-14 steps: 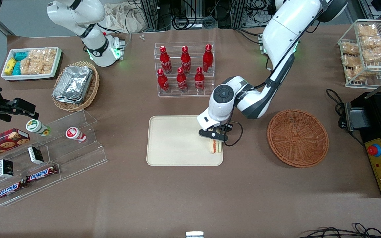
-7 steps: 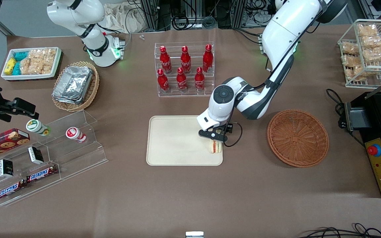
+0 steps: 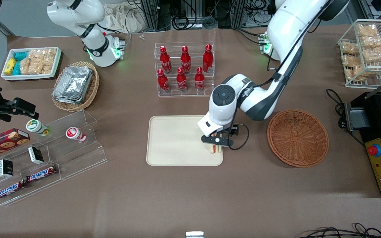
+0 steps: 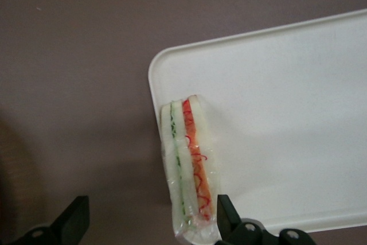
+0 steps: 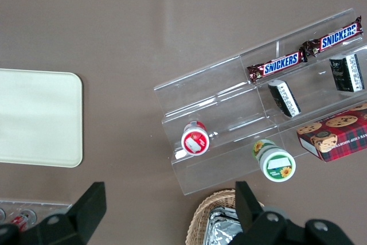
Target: Place sandwich from basket to tray
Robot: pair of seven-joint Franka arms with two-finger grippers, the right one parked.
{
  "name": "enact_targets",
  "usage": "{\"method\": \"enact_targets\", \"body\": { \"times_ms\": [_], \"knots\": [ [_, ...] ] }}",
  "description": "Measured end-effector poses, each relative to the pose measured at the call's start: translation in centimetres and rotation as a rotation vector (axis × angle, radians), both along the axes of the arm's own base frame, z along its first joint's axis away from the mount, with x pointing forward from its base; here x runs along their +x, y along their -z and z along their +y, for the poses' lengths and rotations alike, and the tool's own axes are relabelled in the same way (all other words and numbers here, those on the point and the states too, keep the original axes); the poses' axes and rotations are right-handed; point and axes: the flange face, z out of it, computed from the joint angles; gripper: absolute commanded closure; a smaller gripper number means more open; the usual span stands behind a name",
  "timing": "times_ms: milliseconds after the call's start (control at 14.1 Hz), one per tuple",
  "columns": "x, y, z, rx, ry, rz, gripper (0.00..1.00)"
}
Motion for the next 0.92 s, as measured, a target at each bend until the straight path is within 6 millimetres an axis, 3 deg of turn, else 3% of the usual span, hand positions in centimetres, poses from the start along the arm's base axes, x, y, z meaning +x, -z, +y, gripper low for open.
{"method": "enact_targets", "body": {
  "times_ms": [284,568,923],
  "knots": [
    [0.5,-5.4,2.4,0.046,-0.053,0.006,0.00],
    [2.8,-11.1,7.8,-0.025,-0.176,-0.018,0.00],
    [3.3,-14.5,13.1,0.009,-0.236,0.018,0.00]
  ]
}}
